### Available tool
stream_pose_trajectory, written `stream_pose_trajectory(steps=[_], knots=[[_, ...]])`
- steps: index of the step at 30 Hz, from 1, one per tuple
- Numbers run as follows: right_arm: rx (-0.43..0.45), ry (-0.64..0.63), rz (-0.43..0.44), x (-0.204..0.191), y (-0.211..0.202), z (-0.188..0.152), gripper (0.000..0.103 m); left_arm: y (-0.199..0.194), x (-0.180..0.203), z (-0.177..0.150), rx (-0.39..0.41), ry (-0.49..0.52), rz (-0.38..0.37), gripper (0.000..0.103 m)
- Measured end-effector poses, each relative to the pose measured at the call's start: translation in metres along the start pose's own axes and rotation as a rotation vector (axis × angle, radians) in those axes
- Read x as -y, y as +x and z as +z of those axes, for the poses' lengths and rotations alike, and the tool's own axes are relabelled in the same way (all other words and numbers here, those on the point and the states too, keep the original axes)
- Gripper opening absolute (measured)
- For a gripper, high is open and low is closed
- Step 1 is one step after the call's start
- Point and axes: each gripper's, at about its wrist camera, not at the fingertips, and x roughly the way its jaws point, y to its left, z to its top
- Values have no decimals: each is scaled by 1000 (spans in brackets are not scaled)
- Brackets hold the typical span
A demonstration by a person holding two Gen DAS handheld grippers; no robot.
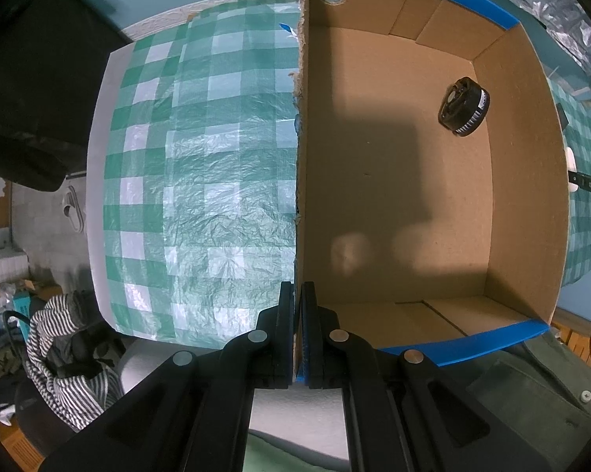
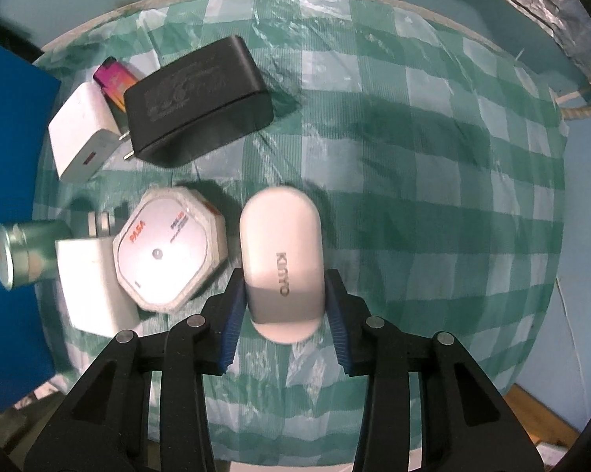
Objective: Organize rigid objects
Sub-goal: 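Grasp the white KINYO earbud case with the right gripper, then lift the KINYO case and carry it over the box with the right gripper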
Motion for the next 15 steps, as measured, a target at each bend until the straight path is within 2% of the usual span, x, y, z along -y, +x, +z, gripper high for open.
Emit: stream_pose_trajectory(steps=[7,9,15], knots=[[7,-7,-4,-6,5,14,44,0,0,0,1,-1,0,3],[10,4,-1,-6,5,17,37,0,0,0,1,0,1,3],[36,13,2,-5,-8,18,37,0,0,0,1,0,1,3]])
